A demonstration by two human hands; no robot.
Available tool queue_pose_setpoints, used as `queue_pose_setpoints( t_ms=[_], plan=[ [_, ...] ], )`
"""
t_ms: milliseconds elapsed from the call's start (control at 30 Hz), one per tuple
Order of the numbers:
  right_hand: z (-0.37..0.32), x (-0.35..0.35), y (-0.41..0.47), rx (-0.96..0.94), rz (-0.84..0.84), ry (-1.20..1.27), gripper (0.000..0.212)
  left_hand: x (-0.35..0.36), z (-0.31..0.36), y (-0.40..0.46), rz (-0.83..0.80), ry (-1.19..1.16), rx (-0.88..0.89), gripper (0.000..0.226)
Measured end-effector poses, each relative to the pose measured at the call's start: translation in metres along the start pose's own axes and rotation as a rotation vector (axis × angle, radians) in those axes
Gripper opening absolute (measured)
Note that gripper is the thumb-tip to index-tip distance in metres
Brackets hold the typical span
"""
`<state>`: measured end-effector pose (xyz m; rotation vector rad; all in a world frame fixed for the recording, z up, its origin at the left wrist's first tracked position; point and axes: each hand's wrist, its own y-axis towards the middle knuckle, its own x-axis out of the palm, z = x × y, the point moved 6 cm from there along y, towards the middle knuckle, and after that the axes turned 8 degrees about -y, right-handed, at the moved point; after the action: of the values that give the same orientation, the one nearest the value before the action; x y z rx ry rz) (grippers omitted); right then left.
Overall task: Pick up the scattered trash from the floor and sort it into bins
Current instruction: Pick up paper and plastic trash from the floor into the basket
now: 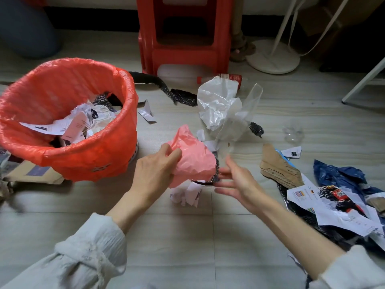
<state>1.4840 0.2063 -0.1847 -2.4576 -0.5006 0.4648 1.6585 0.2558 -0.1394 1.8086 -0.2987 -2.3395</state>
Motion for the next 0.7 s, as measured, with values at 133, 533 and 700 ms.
queue_pose_setpoints(
  t_ms=[133,533,700],
  plan=[
    [-0.014,0.010,0.005,0.151,-0.270,0.369,0.031,0.014,0.024,-0.009,-0.036,-0.055,0.167,0.045],
    [0.002,-0.005,0.021,-0.112,0.047,-0.074,0.028,0.047,0.021,-0.015,-0.534,-0.511,-0.014,0.034],
    [-0.023,-0.008,0.012,-0.427,0.154,-0.408,0.028,0.034,0.027,-0.005,-0.392,-0.440,0.003,0.058]
  ],
)
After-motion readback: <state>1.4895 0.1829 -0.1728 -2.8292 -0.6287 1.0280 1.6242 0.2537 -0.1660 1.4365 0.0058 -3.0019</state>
